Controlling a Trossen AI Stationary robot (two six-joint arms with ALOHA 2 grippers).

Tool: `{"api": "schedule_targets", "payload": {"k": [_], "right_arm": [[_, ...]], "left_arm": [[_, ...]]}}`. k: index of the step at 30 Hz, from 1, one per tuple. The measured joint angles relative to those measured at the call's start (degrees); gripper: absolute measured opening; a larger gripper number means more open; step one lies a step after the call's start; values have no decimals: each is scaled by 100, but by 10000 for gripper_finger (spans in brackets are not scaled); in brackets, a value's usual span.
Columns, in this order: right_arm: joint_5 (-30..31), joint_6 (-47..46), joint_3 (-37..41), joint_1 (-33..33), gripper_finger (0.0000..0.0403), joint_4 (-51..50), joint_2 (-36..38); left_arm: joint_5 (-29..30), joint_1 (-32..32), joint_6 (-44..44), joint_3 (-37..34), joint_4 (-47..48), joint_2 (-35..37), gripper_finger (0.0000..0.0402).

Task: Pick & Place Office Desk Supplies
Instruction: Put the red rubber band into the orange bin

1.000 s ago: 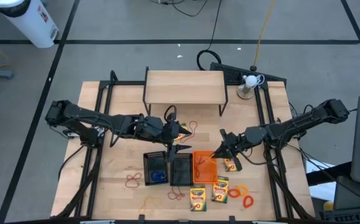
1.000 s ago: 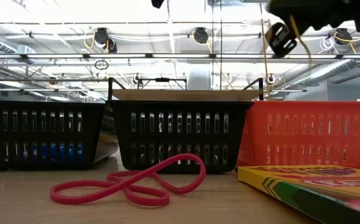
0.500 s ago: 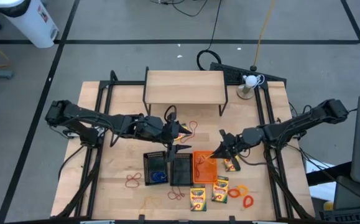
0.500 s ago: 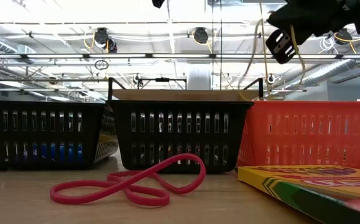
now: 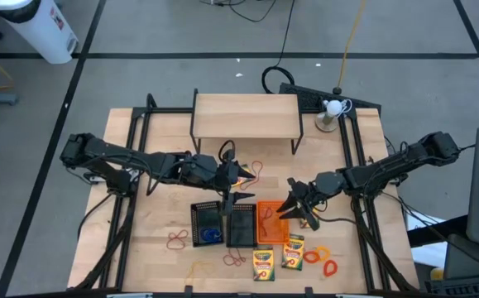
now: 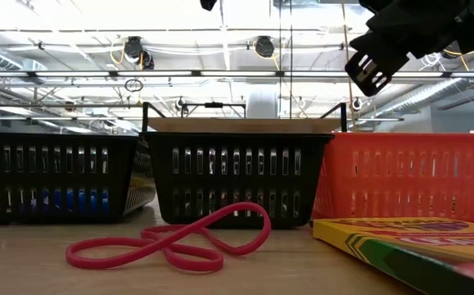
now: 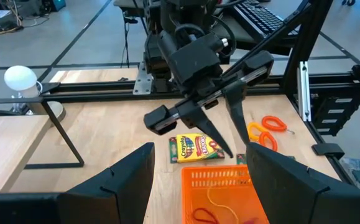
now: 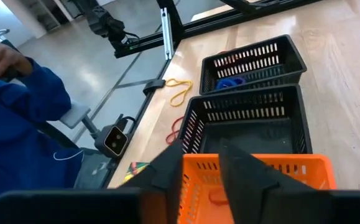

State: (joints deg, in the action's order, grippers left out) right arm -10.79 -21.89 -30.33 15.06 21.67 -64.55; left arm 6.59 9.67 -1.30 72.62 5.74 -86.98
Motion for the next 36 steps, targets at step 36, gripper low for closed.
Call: {"api": "schedule_targets", "payload": {"k": [36], "right_arm": [[2429,602,0,-562,173,-1753,1641]], "left_arm": [[147,-15,95,-2,272,-2,255]]}}
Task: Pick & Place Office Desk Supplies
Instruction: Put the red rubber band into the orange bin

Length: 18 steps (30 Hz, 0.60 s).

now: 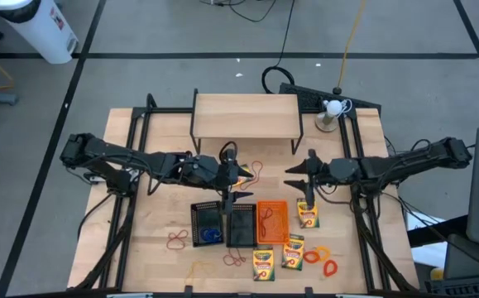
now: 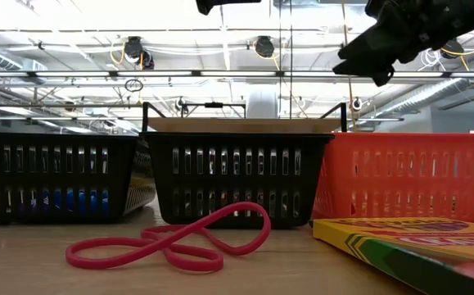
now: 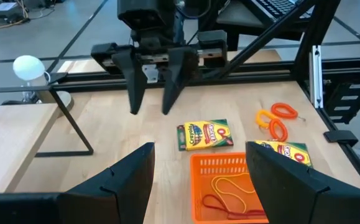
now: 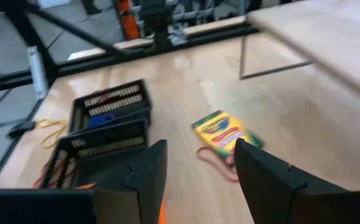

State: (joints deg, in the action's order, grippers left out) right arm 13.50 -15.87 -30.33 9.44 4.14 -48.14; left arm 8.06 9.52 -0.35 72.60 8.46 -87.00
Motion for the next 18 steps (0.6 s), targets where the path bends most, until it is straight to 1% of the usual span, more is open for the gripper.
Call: {"api": "schedule_targets", "payload": {"k": [5,6,8,12,14,16,18], "right_arm": [[-24,6,0,3,169,20,0],[-18,12,0,1,169,55,-15],[-11,63,0,1,169,84,-19],[-11,170,0,1,167,518,0],[-10,365,0,1,167,896,11],[-8,616,0,1,167,1312,22],[-7,854,0,1,167,1767,37]], "left_arm": [[22,-36,132,0,49,0,255],[97,-55,126,0,141,0,255],[426,-108,31,0,398,-56,255],[1176,-350,-154,-4,1181,-206,255],[1151,-586,-363,-4,1487,-329,255],[839,-842,-524,-4,1612,-520,255],[469,-1097,-639,-4,1548,-720,255]]}}
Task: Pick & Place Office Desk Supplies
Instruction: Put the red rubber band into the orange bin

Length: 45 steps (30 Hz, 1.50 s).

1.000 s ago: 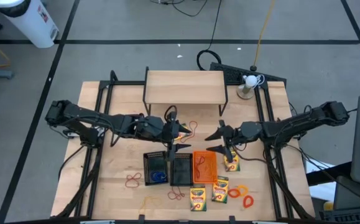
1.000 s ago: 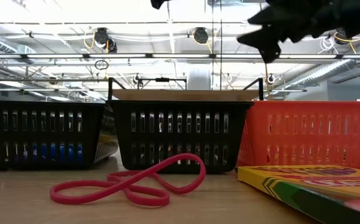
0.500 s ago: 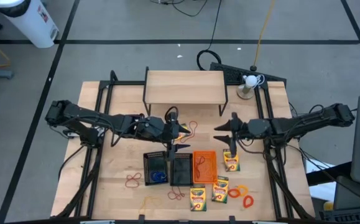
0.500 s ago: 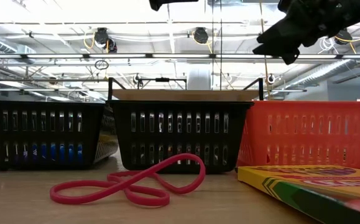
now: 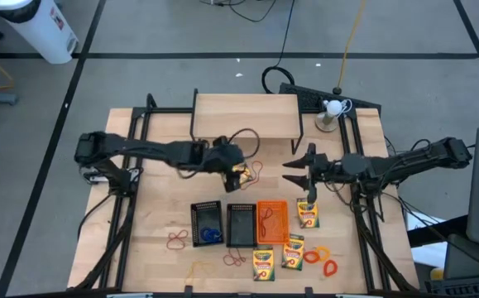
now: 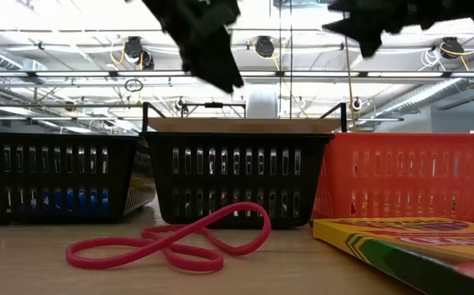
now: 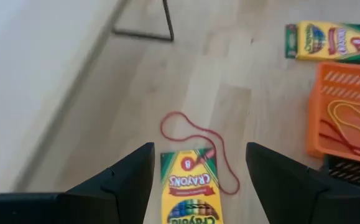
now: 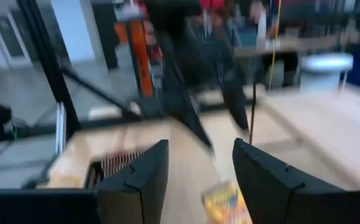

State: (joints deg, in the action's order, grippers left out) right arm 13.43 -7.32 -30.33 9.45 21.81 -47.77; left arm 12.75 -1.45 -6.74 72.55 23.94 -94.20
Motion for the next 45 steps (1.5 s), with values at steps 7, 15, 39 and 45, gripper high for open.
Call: {"api": "schedule_targets", "payload": {"k": [7,15,39,45], "right_arm": [[0,414,-2,0,166,597,53],[0,395,-2,0,166,227,50],[-17,280,-2,0,160,141,50],[-17,195,-2,0,160,141,50]], "left_arm": [[-880,-688,-420,0,-265,-760,255],[-1786,-914,-897,2,-1073,-1352,255],[-1952,-245,-216,4,-1921,-1772,255],[-1352,-31,-67,4,-1956,-1772,255]]}}
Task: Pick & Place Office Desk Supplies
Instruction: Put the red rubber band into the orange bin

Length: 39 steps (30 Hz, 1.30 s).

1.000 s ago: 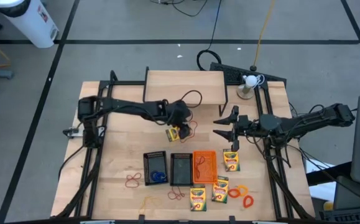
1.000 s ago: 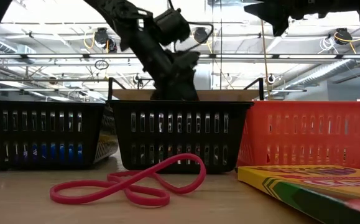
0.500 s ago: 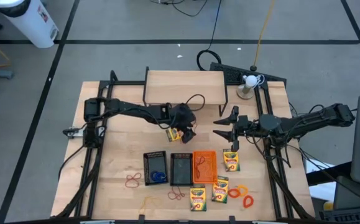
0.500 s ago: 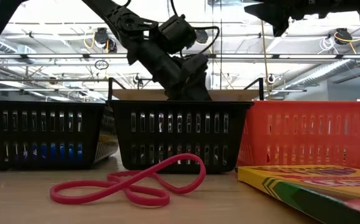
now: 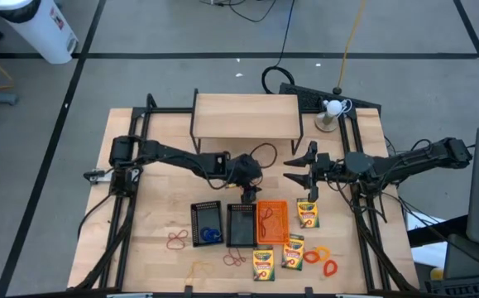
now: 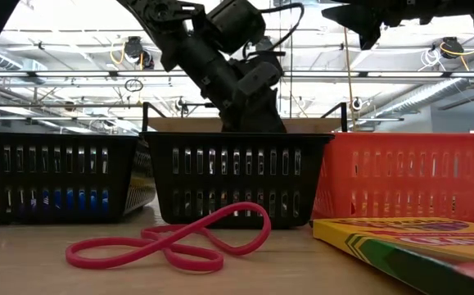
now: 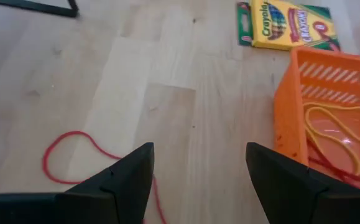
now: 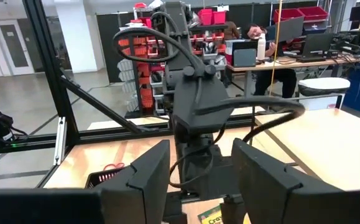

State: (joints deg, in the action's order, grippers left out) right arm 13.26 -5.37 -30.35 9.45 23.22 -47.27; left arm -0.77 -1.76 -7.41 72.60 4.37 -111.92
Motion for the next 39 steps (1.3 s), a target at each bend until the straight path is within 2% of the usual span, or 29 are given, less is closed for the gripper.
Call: {"api": "schedule_targets", "payload": {"k": [4,13,20,22,24,30,39], "right_arm": [[0,-15,0,2,160,-2,0],[0,-17,2,0,160,-187,-7],[4,-22,2,0,160,-216,-7],[4,-73,2,2,160,-224,-7],[7,-135,2,2,160,-232,-7],[4,-144,2,2,160,-245,-7],[4,-144,2,2,160,-254,-7]], "left_arm": [[259,2,74,0,19,-146,255],[297,-24,74,2,-128,-724,255],[432,-30,3,13,-175,-848,249],[442,-49,-15,13,-166,-848,228],[485,-62,-18,13,-157,-847,190],[586,-78,184,11,-177,-841,23],[702,-83,327,-2,-348,-812,2]]}}
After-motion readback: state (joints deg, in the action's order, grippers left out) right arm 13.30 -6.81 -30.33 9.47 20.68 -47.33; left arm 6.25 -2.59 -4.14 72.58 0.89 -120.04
